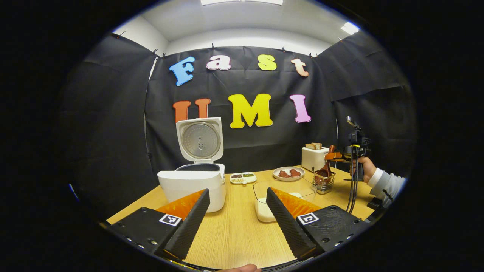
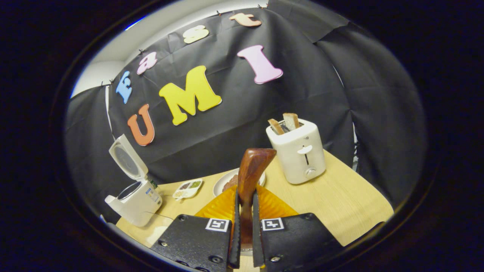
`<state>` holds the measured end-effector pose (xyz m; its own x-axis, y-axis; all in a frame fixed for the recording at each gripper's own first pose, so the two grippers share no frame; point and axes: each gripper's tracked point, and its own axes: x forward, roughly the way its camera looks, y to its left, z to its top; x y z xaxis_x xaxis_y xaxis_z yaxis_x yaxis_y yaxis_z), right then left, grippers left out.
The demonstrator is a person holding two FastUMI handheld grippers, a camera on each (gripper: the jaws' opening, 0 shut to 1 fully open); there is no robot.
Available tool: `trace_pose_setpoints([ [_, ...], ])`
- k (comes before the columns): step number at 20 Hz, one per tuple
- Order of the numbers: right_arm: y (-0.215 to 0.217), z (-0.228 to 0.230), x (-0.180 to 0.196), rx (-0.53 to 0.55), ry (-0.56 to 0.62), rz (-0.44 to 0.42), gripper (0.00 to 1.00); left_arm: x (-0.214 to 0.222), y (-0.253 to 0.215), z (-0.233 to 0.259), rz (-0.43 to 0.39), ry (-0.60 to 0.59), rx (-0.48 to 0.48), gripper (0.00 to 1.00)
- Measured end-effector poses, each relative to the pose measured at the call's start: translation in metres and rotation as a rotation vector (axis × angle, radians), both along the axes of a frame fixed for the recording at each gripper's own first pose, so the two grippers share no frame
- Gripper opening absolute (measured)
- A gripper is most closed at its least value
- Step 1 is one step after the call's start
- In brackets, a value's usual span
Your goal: Close the left gripper, press the button to open the rice cooker; take a wooden spoon from the chopstick holder with the right hand, scoop a spoonful of rice and pour it into the rice cooker, then put the wooden spoon back into the chopstick holder.
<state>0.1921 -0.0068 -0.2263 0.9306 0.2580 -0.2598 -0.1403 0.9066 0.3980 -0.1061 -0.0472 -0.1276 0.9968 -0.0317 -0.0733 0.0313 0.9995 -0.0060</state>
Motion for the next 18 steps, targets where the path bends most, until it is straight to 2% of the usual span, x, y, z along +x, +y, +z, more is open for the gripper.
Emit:
trace_pose_setpoints([
  [7,0.005,0.067,-0.025,-0.097,-0.172,-0.047,0.18,-0.005,0.005,-0.003,-0.015,-0.015,-0.016,0.95],
  [11,0.02,0.085,-0.04,-0.154,-0.2,-0.036,0.18,-0.012,0.014,-0.007,0.005,-0.026,-0.016,0.96],
  [13,0.027,0.092,-0.047,-0.186,-0.214,-0.045,0.18,-0.014,0.01,-0.012,-0.009,-0.026,-0.018,0.95],
  [18,0.068,0.096,-0.066,-0.248,-0.242,-0.015,0.18,-0.022,0.018,-0.021,-0.009,-0.011,-0.034,0.95],
])
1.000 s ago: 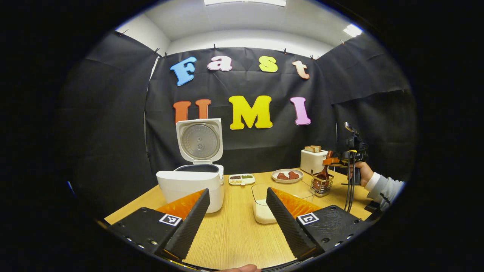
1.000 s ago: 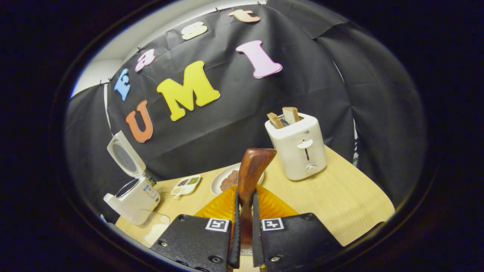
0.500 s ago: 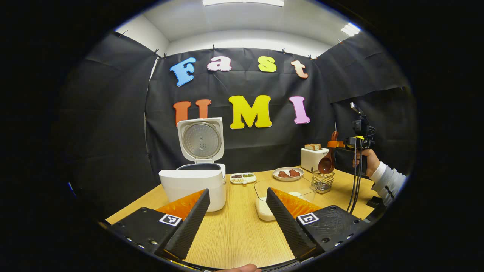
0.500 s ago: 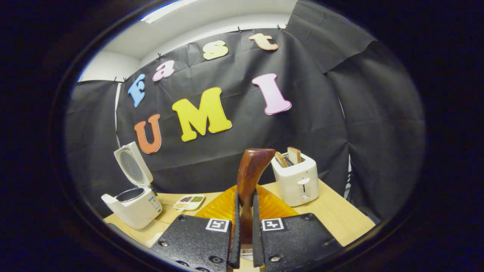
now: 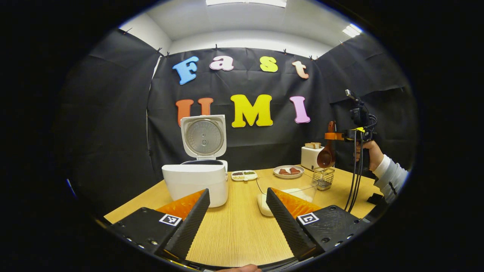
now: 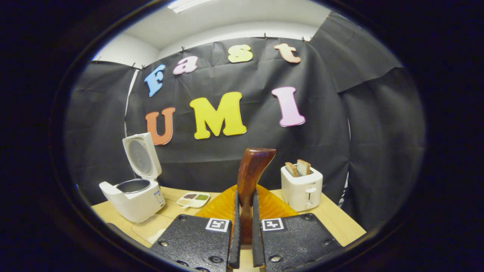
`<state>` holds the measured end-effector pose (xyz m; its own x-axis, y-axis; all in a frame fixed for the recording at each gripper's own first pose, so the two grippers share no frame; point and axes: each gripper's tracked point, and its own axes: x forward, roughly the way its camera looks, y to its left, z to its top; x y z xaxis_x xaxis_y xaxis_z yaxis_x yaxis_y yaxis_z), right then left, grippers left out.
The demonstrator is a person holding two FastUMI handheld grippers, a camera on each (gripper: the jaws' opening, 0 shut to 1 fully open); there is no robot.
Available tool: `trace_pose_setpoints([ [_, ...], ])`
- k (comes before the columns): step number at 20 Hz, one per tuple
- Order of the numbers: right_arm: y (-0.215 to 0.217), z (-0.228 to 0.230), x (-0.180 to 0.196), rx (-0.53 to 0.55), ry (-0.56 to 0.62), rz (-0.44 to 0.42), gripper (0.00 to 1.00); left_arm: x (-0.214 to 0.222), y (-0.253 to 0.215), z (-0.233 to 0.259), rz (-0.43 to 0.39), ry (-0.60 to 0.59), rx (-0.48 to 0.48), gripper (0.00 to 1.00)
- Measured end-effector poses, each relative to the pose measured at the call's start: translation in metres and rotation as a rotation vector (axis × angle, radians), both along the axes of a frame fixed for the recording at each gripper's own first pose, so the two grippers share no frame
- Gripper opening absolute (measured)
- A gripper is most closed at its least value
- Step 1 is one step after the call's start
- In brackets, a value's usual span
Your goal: Close the left gripper, press the button to open the rice cooker; take a wooden spoon from the chopstick holder with the right hand, scoop a spoonful of rice and pour it into the rice cooker, then put the wooden spoon back into the chopstick holder.
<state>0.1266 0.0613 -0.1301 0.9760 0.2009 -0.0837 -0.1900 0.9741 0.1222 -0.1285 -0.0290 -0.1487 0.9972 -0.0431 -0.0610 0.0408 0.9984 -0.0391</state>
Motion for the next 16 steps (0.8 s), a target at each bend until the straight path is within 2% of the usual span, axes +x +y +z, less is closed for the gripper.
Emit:
trace_pose_setpoints([
  [7,0.086,0.003,-0.033,-0.035,0.002,0.142,0.18,-0.009,0.023,-0.007,0.041,-0.011,0.001,0.95],
  [8,0.096,0.004,-0.037,-0.033,0.002,0.159,0.13,-0.011,0.025,-0.007,0.041,-0.012,-0.004,0.95],
  [9,0.107,0.004,-0.039,-0.035,0.001,0.172,0.18,-0.013,0.027,-0.008,0.046,-0.011,-0.01,0.95],
  [11,0.128,-0.004,-0.043,-0.05,0.009,0.195,0.18,-0.013,0.035,-0.013,0.054,-0.005,-0.026,0.95],
  [13,0.143,-0.021,-0.04,-0.075,0.024,0.195,0.18,-0.014,0.04,-0.015,0.06,0.002,-0.036,0.95],
  [16,0.147,-0.048,-0.03,-0.11,0.013,0.102,0.18,-0.018,0.056,-0.01,0.095,-0.016,-0.018,0.96],
])
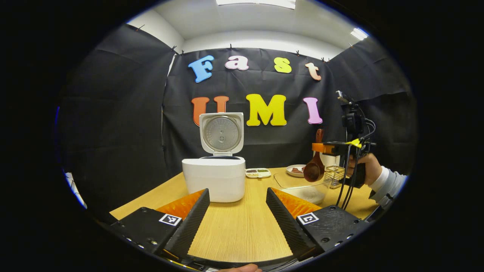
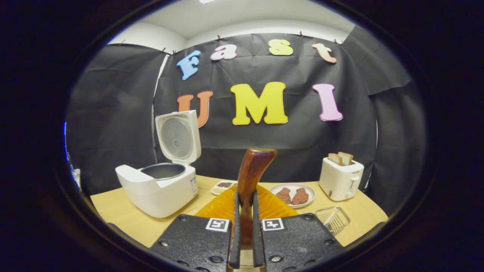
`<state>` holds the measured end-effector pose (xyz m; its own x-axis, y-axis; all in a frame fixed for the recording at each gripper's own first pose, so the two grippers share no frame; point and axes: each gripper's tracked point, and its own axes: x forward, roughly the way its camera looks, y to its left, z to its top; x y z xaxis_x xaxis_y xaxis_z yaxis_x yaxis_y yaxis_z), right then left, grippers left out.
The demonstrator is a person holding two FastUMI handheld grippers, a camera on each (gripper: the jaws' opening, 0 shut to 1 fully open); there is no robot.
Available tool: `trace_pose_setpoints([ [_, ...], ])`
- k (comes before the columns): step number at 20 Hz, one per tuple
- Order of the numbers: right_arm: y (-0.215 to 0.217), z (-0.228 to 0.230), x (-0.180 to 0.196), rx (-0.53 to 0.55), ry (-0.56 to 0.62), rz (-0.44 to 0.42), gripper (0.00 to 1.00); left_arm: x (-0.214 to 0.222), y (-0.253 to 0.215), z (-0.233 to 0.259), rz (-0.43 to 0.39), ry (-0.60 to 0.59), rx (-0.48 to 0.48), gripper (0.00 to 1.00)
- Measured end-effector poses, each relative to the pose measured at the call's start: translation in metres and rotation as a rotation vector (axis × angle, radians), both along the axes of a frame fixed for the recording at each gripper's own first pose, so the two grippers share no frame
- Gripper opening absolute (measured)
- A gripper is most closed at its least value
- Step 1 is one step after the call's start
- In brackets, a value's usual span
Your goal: Close the left gripper, press the button to open the rice cooker; take a wooden spoon from the chopstick holder with the right hand, scoop a spoonful of rice and pour it into the rice cooker, then put the wooden spoon back into the chopstick holder.
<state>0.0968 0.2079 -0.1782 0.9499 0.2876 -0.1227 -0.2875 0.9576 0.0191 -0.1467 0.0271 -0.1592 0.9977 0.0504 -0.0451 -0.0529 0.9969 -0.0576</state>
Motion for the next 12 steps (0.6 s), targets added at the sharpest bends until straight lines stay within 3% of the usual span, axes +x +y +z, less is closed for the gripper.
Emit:
trace_pose_setpoints([
  [4,0.007,-0.042,0.013,-0.071,0.011,-0.103,0.18,-0.002,-0.001,0.003,-0.017,-0.009,-0.02,0.96],
  [9,0.012,-0.063,0.024,-0.103,0.021,-0.186,0.18,-0.004,0.02,0.007,0.019,0.002,0.064,0.96],
  [12,0.036,-0.074,0.012,0.002,0.097,-0.115,0.18,-0.006,0.02,0.006,0.013,0.012,0.053,0.95],
])
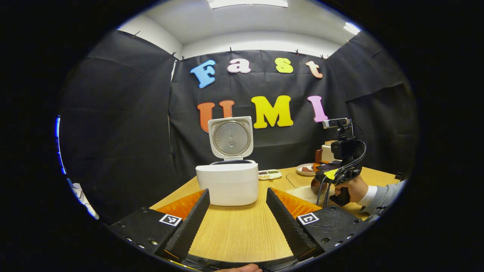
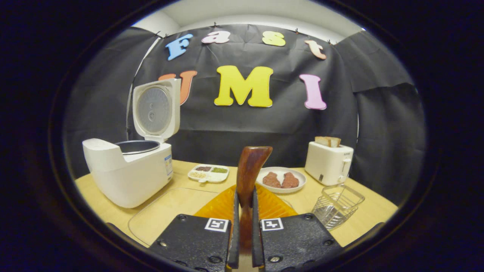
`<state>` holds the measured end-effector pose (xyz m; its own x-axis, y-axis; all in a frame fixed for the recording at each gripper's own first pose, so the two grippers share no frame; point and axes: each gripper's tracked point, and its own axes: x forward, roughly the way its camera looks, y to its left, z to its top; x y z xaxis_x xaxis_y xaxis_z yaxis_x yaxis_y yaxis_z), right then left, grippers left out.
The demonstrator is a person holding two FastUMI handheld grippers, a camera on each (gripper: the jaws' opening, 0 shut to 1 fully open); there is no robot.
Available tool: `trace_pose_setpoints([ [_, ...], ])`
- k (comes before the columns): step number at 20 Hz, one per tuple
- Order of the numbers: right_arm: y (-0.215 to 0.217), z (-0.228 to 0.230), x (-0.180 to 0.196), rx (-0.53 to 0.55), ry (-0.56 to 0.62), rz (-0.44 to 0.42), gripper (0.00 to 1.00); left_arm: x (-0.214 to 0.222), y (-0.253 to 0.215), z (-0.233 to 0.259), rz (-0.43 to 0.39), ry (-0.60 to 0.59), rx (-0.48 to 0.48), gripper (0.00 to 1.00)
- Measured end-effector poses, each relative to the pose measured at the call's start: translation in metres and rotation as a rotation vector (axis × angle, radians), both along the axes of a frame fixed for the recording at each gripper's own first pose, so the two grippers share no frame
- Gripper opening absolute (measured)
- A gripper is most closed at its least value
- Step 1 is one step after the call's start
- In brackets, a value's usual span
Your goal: Close the left gripper, press the button to open the rice cooker; take a wooden spoon from the chopstick holder with the right hand, scoop a spoonful of rice and pour it into the rice cooker, then put the wooden spoon back into the chopstick holder.
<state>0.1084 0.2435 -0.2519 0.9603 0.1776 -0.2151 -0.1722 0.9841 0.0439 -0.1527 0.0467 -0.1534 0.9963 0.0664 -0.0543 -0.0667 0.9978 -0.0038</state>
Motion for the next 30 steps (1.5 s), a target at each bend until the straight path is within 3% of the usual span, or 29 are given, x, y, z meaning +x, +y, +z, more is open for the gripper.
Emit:
trace_pose_setpoints([
  [4,0.043,0.004,-0.022,0.133,0.076,0.155,0.18,0.0,0.009,-0.002,0.031,0.016,0.007,0.95],
  [9,0.071,0.006,-0.045,0.352,0.176,0.35,0.18,0.0,0.005,-0.003,0.011,0.028,-0.006,0.95],
  [13,0.051,0.001,-0.034,0.529,0.289,0.332,0.18,0.002,0.005,-0.003,-0.006,0.025,0.005,0.95],
  [16,0.037,-0.002,-0.029,0.598,0.332,0.307,0.17,0.005,-0.002,-0.008,-0.016,0.041,0.01,0.95],
  [26,-0.022,0.031,-0.012,0.836,0.222,0.222,0.16,0.011,-0.003,-0.016,-0.001,0.058,-0.007,0.95],
  [30,-0.059,0.033,-0.009,1.069,0.21,0.131,0.16,0.014,-0.002,-0.029,0.013,0.089,-0.026,0.95],
])
